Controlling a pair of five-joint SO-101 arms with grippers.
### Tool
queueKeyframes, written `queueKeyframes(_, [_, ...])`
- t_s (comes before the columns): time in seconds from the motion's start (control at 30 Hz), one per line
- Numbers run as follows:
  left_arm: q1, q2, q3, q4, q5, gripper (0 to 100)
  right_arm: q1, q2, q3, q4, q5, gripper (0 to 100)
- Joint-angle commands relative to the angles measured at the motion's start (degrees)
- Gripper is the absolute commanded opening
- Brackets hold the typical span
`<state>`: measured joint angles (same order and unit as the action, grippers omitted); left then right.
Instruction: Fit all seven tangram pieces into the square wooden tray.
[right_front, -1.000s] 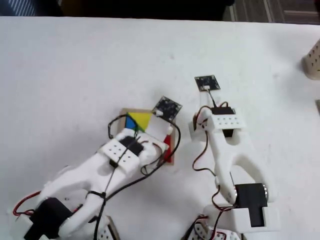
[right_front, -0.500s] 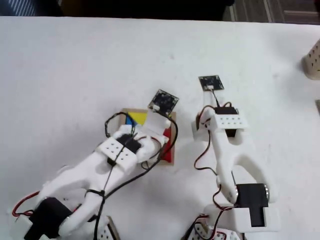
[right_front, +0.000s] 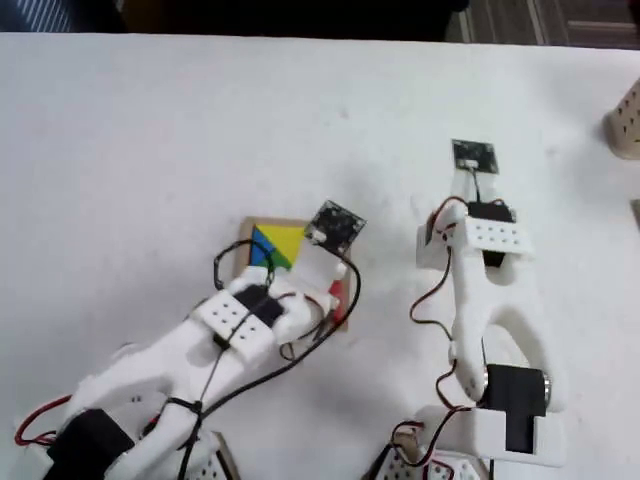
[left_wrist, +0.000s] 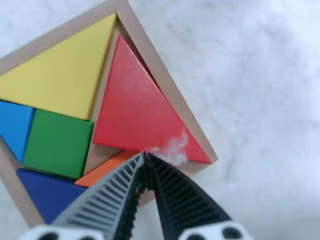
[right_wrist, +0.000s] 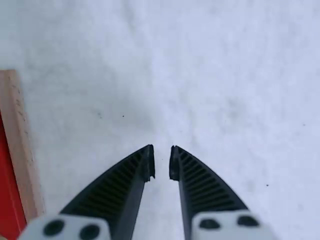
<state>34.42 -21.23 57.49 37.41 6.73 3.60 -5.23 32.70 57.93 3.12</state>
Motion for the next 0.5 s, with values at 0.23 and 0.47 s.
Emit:
queueKeyframes(0.23, [-1.71, 11.56, -7.56, -2.46, 4.13, 2, 0.4, -0.31, -2.9, 0.66, -1.23, 5.5])
queueKeyframes(0.47, [-3.21, 12.88, -9.58, -2.9, 4.13, 2, -0.31, -0.31, -2.73, 0.66, -0.79, 5.5])
